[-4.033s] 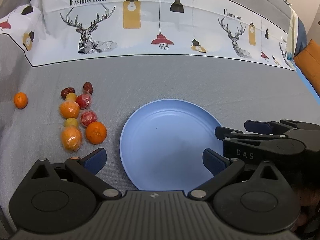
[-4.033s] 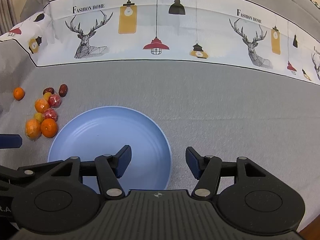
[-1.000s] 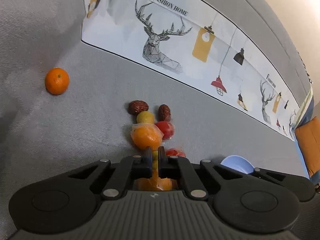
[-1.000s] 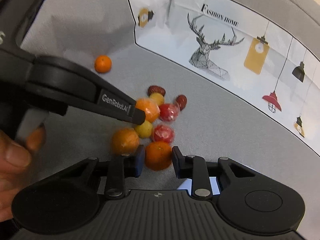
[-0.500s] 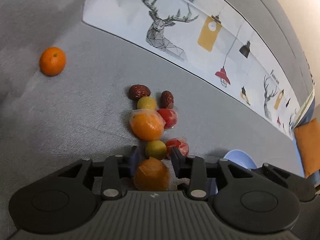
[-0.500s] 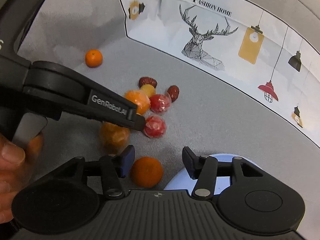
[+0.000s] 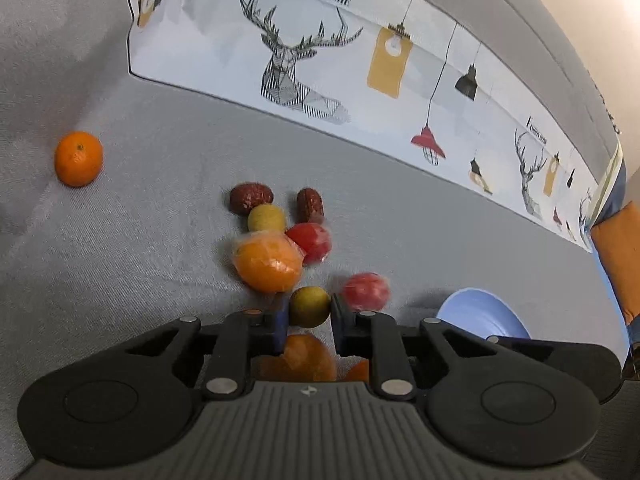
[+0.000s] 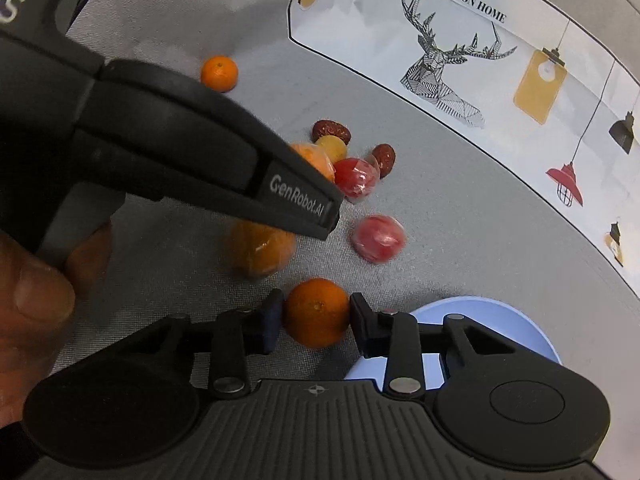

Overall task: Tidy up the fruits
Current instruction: 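Grasp a small yellow fruit with the left gripper while the right gripper grasps a mandarin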

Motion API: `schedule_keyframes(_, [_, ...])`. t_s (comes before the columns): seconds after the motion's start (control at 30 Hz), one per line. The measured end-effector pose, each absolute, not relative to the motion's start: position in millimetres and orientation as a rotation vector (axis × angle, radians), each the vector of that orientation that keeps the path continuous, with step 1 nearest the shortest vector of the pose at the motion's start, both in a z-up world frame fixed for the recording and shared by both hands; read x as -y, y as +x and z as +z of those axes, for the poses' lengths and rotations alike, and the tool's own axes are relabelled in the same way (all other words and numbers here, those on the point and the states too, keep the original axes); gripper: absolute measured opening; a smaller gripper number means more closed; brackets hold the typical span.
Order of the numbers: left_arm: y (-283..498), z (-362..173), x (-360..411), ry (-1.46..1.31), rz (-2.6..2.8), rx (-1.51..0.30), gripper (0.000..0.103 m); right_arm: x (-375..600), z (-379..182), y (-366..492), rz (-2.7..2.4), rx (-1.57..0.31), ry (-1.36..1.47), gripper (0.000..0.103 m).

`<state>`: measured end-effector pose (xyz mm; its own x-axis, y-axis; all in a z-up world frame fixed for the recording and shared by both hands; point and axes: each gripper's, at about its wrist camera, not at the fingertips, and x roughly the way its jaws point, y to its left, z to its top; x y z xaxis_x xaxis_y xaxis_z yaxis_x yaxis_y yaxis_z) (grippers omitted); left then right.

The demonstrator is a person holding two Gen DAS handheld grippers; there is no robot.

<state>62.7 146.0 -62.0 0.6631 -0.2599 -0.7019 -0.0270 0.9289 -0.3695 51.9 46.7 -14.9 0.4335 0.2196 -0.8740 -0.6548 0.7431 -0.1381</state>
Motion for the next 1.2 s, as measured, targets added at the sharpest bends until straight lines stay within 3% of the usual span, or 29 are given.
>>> schedule_keyframes(0.63, [41.9, -37.2, -184.9, -0.453, 0.054, -0.698, 0.024, -7.4, 31.2, 60.7, 0.636, -0.876, -0.106, 0.035])
schedule_keyframes(1.2, [19.9, -12.7, -156.8, -0.311, 0.024, -0.634, 0.024, 13.9, 52.4, 53.3, 0.579, -0.828, -0.148, 0.035])
